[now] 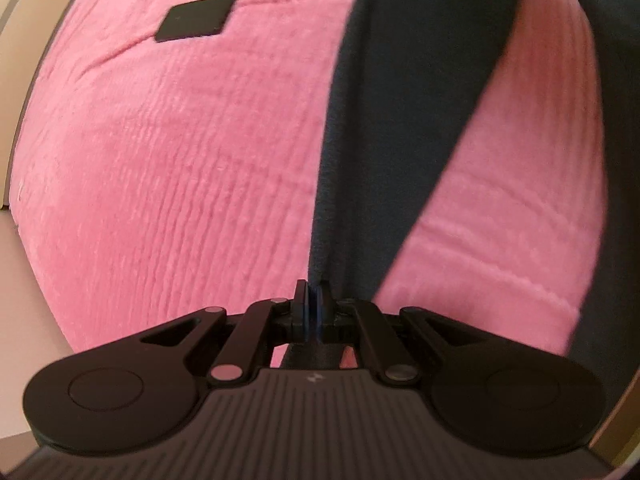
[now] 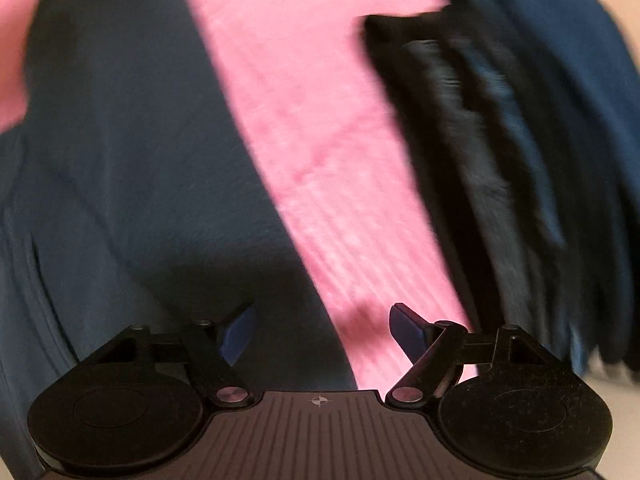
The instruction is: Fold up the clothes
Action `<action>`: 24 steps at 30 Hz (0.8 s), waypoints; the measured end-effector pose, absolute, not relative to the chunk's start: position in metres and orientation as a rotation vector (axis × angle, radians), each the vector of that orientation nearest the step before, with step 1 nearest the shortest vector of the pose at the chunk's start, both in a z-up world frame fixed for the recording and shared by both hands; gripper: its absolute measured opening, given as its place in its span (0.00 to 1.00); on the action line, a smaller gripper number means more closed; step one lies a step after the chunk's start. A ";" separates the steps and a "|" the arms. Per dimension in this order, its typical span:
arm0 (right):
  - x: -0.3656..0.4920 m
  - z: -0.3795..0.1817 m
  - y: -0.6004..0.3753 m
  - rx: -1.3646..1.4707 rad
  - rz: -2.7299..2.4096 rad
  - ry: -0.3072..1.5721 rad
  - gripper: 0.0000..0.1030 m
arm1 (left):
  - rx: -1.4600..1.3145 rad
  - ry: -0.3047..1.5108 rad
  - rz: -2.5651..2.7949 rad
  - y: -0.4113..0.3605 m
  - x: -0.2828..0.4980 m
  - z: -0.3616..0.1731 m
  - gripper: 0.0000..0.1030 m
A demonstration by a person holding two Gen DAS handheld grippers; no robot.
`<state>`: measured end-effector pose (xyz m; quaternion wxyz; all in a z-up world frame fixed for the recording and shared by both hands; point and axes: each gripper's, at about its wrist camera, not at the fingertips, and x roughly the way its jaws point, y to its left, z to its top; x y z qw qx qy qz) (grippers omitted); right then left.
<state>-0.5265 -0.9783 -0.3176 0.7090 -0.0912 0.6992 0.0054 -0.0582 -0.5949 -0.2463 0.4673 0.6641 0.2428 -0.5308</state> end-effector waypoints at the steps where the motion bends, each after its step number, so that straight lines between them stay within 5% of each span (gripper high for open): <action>1: -0.525 -0.323 -0.980 -0.175 0.043 1.571 0.51 | 1.640 0.599 -1.292 -0.595 -0.061 -0.246 0.01; 3: -0.524 -0.323 -0.980 -0.098 0.045 1.574 0.12 | 1.657 0.594 -1.280 -0.594 -0.065 -0.245 0.01; 4: -0.526 -0.318 -0.975 -0.093 0.025 1.557 0.07 | 1.669 0.583 -1.281 -0.594 -0.068 -0.245 0.01; 16: -0.627 -0.164 -0.810 -0.403 -0.560 1.138 0.06 | 1.509 0.207 -1.226 -0.533 -0.097 -0.152 0.01; 20: -0.664 -0.192 -0.707 -0.270 -0.627 1.255 0.06 | 1.509 0.228 -1.316 -0.452 -0.130 -0.153 0.01; 24: -0.687 -0.245 -0.636 -0.150 -0.665 1.389 0.06 | 1.587 0.354 -1.433 -0.379 -0.163 -0.212 0.01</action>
